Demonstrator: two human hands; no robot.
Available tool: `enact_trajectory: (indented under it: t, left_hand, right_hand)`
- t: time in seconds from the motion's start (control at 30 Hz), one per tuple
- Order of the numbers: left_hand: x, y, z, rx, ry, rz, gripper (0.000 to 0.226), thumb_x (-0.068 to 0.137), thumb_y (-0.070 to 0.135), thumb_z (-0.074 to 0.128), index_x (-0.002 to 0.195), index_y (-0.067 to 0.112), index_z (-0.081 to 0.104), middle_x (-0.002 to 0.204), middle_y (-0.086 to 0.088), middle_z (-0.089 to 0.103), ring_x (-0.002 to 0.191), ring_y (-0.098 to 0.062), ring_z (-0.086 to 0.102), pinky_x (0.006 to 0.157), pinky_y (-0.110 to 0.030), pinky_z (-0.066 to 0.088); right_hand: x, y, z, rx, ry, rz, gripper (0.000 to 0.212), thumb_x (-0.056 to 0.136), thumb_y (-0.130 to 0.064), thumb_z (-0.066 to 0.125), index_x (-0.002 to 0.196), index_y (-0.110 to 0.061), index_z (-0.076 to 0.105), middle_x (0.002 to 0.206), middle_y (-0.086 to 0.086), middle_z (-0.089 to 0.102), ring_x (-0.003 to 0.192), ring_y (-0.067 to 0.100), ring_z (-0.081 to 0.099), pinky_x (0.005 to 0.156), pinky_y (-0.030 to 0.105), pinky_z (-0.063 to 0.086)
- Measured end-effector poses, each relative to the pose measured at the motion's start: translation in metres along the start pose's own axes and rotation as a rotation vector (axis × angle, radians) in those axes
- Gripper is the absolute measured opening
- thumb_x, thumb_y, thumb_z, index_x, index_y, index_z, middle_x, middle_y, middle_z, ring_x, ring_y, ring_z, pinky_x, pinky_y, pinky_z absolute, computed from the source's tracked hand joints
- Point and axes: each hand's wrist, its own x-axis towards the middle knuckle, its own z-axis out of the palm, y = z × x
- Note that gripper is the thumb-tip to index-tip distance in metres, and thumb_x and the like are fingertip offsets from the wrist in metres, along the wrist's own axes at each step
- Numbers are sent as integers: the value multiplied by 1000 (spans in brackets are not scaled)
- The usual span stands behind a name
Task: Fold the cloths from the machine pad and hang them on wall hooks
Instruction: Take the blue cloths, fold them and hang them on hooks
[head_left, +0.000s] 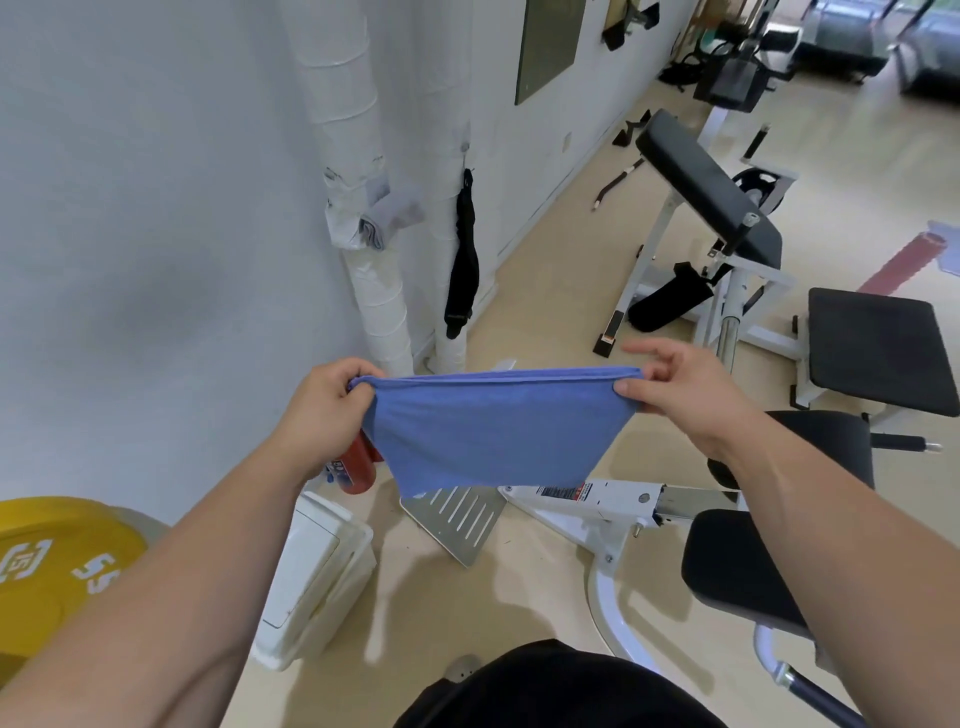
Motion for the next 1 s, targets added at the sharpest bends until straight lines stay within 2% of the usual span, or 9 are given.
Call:
enact_trajectory:
  t: [0.1, 0.33, 0.4, 0.47, 0.53, 0.67, 0.77, 0.9, 1.0]
  left_hand:
    - [-3, 0, 11, -106, 43, -130, 25, 81, 17, 41, 75, 19, 64, 69, -15, 53, 63, -24, 42, 61, -35, 35]
    - [-13, -12, 30, -468, 1, -367, 26, 66, 14, 50, 77, -10, 44, 73, -17, 33, 62, -46, 19, 47, -50, 19]
    - [-24, -7, 36, -570, 54, -452, 10, 70, 8, 54, 74, -1, 50, 67, -16, 35, 58, -35, 28, 51, -42, 22]
    - [-35, -4, 46, -639, 77, -488, 9, 83, 1, 51, 78, 2, 58, 66, -12, 51, 59, -26, 49, 50, -32, 41]
    - [-45, -2, 59, -667, 63, -463, 20, 89, -3, 48, 89, 0, 68, 80, -14, 69, 72, -26, 65, 63, -36, 60]
    - [-67, 9, 79, -603, -38, -333, 27, 100, 4, 48, 104, 6, 75, 100, -21, 77, 89, -25, 73, 89, -44, 60]
    - [-78, 21, 88, -540, -67, -246, 25, 100, 13, 52, 102, 17, 77, 99, -28, 73, 83, -27, 69, 92, -52, 57]
    - [-91, 40, 92, -612, -91, -170, 26, 104, 2, 47, 110, 2, 72, 97, -17, 78, 94, -28, 76, 81, -31, 61]
    - [-93, 43, 89, -616, -70, -117, 26, 104, 1, 46, 109, 1, 72, 98, -25, 75, 92, -31, 75, 86, -36, 59]
  right_hand:
    - [-9, 2, 8, 88, -9, 112, 4, 90, 0, 69, 89, -3, 68, 78, 9, 70, 76, 23, 66, 70, 29, 63]
    - [-16, 16, 27, 278, 245, 221, 25, 94, -17, 68, 75, -15, 52, 75, 4, 57, 68, 18, 57, 59, 32, 52]
    - [-18, 22, 36, 194, 364, 195, 26, 91, -17, 70, 72, -15, 53, 73, 4, 56, 70, 21, 55, 62, 38, 54]
    - [-20, 26, 49, 109, 426, 163, 22, 88, -20, 71, 71, -18, 57, 67, 0, 56, 66, 20, 53, 66, 45, 55]
    - [-26, 25, 66, 38, 419, 115, 20, 86, -22, 70, 71, -18, 58, 59, -7, 52, 59, 16, 49, 63, 42, 49]
    - [-45, 14, 103, -36, 305, 21, 19, 87, -22, 69, 73, -15, 58, 60, -6, 52, 57, 14, 47, 59, 35, 47]
    - [-59, 3, 127, -26, 198, -51, 17, 88, -19, 70, 75, -14, 60, 65, -2, 57, 59, 11, 50, 59, 29, 47]
    - [-75, -6, 143, 13, 77, -168, 13, 88, -12, 72, 76, -17, 69, 66, -2, 65, 60, 6, 55, 61, 20, 49]
    - [-78, -3, 145, -49, 58, -264, 11, 88, -16, 72, 83, -25, 77, 74, -13, 68, 71, 5, 61, 69, 22, 49]
